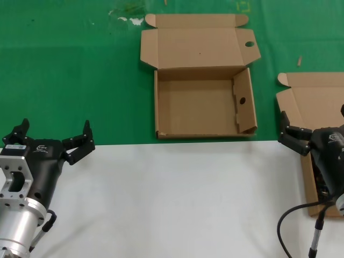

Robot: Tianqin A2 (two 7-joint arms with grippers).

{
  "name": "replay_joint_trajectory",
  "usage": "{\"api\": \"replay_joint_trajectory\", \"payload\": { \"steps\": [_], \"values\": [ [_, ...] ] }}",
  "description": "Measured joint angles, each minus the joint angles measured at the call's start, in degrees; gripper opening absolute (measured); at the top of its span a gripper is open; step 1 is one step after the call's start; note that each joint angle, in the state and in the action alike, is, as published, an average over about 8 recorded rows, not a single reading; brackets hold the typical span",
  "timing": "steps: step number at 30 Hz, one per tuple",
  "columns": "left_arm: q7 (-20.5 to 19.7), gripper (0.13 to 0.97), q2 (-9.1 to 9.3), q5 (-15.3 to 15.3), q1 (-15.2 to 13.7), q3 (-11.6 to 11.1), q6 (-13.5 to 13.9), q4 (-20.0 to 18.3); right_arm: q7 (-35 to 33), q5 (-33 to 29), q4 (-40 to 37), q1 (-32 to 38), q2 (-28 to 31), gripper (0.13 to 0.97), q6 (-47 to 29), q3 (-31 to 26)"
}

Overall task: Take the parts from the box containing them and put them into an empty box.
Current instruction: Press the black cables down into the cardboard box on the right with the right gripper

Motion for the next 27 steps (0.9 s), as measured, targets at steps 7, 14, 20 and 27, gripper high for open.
{"api": "replay_joint_trajectory", "payload": {
  "steps": [7,14,20,27],
  "values": [
    [0.0,0.966,0.0,0.0,0.0,0.0,0.0,0.0,0.0,0.0,0.0,0.0,0.0,0.966,0.0,0.0],
    [0.0,0.966,0.0,0.0,0.0,0.0,0.0,0.0,-0.36,0.19,-0.01,0.04,0.77,0.966,0.79,-0.56],
    [0.0,0.966,0.0,0.0,0.0,0.0,0.0,0.0,-4.71,2.31,0.26,0.02,5.81,0.966,6.1,-3.41],
    [0.0,0.966,0.0,0.01,0.0,0.0,0.0,0.0,-15.16,10.22,2.14,-0.63,16.74,0.966,14.37,-7.87]
  ]
}}
